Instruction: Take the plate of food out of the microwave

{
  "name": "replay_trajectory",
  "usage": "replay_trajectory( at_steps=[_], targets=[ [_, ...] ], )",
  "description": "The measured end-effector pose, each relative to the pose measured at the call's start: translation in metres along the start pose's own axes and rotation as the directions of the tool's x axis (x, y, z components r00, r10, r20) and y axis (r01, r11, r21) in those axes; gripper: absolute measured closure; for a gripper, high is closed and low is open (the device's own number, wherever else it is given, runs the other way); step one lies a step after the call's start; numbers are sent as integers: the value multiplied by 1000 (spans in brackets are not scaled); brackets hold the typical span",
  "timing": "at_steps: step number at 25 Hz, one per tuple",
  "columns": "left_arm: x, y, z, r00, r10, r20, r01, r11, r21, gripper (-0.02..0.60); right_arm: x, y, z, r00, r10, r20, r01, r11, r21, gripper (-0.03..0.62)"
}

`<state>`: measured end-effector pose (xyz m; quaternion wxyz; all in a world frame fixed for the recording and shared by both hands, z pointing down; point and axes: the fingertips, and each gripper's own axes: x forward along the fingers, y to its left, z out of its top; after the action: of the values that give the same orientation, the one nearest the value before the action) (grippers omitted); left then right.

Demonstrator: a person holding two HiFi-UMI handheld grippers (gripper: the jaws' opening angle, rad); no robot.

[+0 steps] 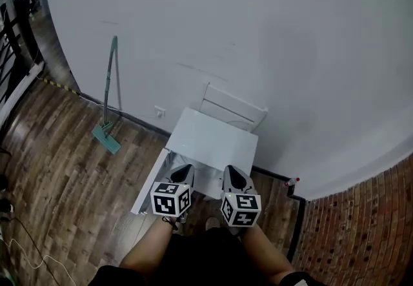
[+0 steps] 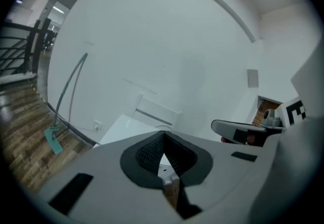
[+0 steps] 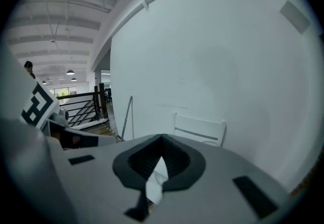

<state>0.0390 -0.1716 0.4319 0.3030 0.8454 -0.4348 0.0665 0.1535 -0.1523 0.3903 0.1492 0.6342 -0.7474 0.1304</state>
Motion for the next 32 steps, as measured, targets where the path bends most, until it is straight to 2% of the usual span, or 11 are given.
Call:
replay_trajectory(
  at_steps=[6,10,15,18,24,29,32],
  targets=[
    [0,21,-31,997,79,6,-77,982,-175,584,21,11,-9,992,110,-60,-114,991,-66,588],
    [-2,35,-53,987,158,12,-148,947,-287,584,32,13,-18,978,180,-102,-191,976,-109,588],
    [9,48,-85,971,239,5,-221,906,-361,584,50,10,-36,955,260,-144,-281,947,-155,588],
    [21,53,-114,959,283,9,-249,858,-450,584,55,11,-59,923,327,-202,-364,913,-184,588],
    [64,75,-181,945,325,28,-234,736,-635,547,66,10,-123,849,424,-314,-498,841,-211,588],
    [110,104,-239,954,291,73,-139,647,-750,438,78,9,-193,806,444,-391,-545,815,-198,588],
    [143,124,-264,951,288,112,-80,580,-811,355,91,3,-228,791,440,-425,-558,804,-205,588]
  ],
)
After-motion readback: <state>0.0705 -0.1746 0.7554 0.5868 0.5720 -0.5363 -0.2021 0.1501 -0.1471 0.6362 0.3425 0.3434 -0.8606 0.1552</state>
